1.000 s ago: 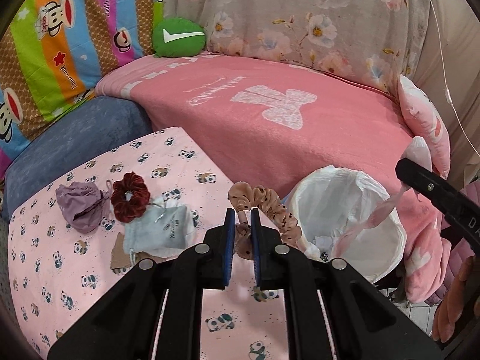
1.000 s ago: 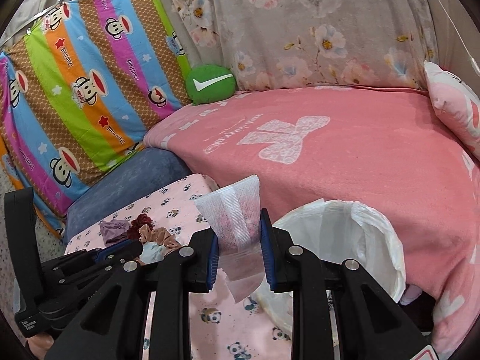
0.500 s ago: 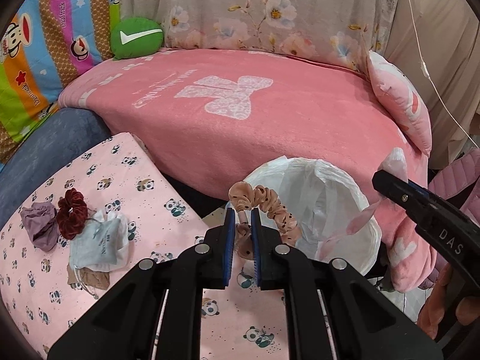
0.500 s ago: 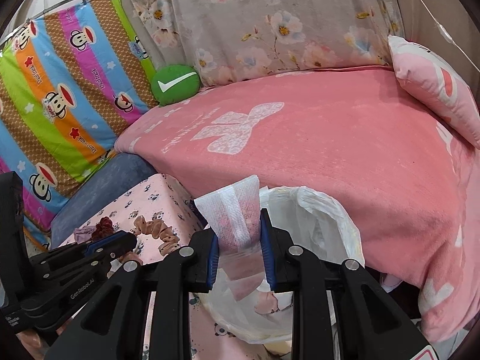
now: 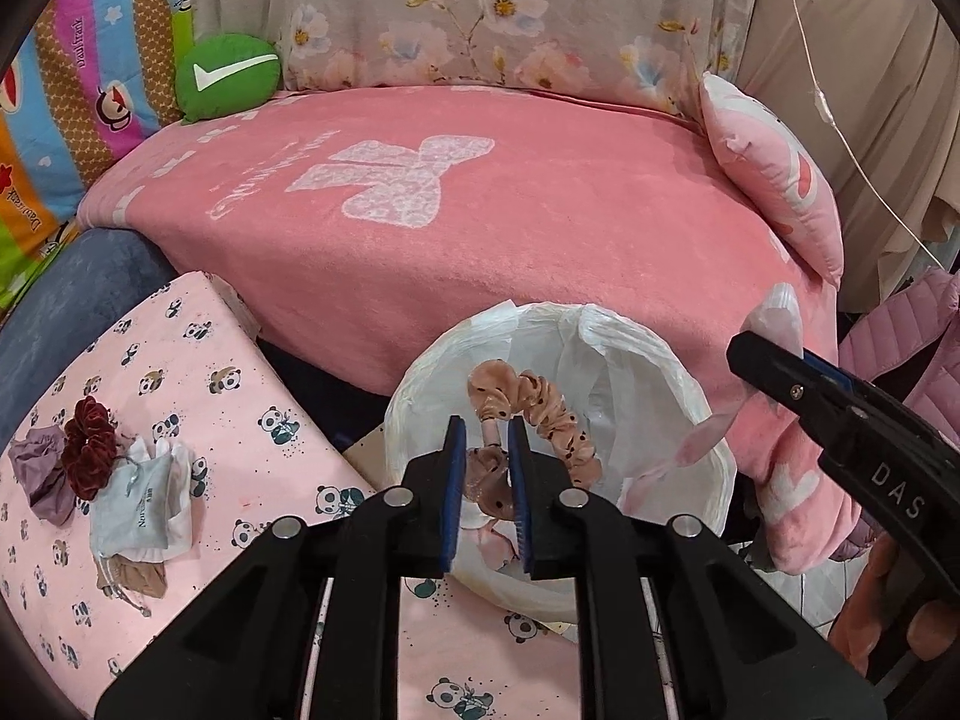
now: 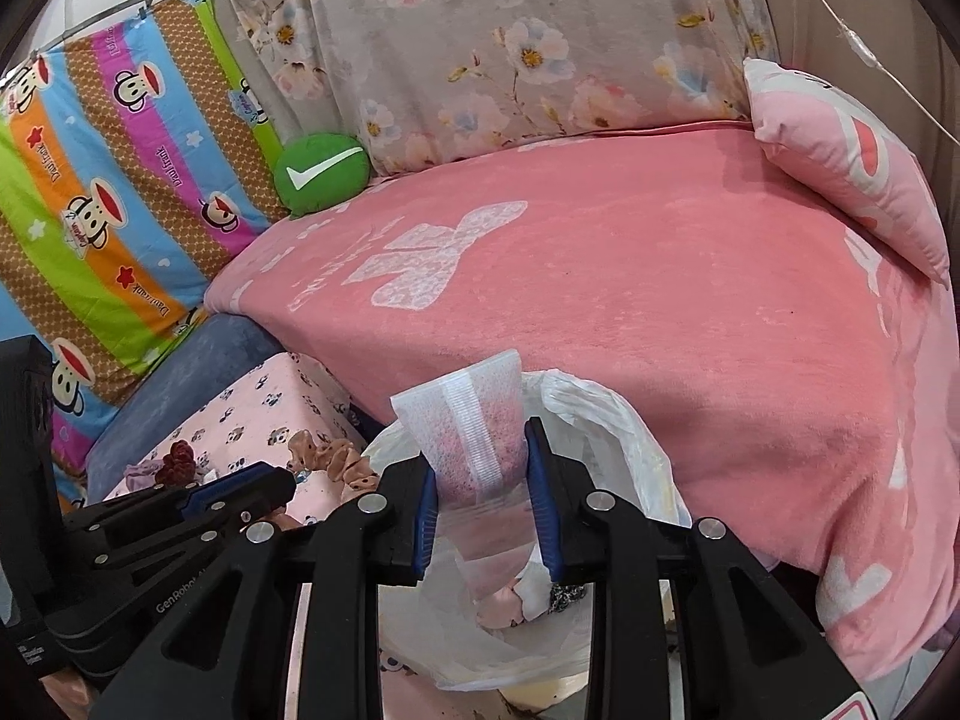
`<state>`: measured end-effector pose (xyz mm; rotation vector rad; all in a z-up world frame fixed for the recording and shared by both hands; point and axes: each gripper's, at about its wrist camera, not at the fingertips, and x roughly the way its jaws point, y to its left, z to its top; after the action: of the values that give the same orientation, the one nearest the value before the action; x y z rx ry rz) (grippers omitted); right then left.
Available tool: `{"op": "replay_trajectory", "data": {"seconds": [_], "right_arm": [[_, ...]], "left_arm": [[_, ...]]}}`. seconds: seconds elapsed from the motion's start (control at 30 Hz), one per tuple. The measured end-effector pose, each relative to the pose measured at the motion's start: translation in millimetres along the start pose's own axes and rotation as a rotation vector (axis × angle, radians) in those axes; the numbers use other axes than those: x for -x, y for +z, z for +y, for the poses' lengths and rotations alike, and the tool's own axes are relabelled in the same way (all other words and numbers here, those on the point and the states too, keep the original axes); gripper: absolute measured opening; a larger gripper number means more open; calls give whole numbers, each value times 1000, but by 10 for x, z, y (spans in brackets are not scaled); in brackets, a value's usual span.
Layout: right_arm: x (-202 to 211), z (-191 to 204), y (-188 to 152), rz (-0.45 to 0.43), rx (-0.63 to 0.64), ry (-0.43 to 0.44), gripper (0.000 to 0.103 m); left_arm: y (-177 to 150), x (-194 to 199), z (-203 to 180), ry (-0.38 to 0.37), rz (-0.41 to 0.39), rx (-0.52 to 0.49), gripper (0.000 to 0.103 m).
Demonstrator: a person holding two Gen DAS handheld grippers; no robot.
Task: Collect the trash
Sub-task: 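Carry the wrapper and tan scrunchie over the bin and release both, then grasp the dark red scrunchie with the left gripper while the right gripper grasps the light blue mask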
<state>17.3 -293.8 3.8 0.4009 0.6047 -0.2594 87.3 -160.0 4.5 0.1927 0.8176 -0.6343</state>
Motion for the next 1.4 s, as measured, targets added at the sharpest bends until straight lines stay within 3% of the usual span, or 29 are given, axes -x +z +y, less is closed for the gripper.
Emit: {"op": "replay_trajectory", "data": {"seconds": [0.07, 0.13, 0.2, 0.33, 0.7, 1.4], "right_arm": [[4, -22, 5, -2, -7, -5, 32], [17, -37, 8, -8, -14, -11, 37], [36, -40, 10, -15, -15, -14, 44], [53, -16, 35, -20, -8, -15, 50], [124, 208, 2, -19, 28, 19, 52], [4, 1216, -471, 85, 147, 144, 53]], "left_arm": [[1, -8, 0, 11, -3, 6, 34], [-5, 9, 1, 30, -16, 9, 62], [-5, 29, 6, 44, -31, 11, 67], [1, 53, 62, 47, -29, 22, 67], [-124, 241, 346, 94, -57, 82, 68], [-705, 561, 1281, 185, -47, 279, 71]]}}
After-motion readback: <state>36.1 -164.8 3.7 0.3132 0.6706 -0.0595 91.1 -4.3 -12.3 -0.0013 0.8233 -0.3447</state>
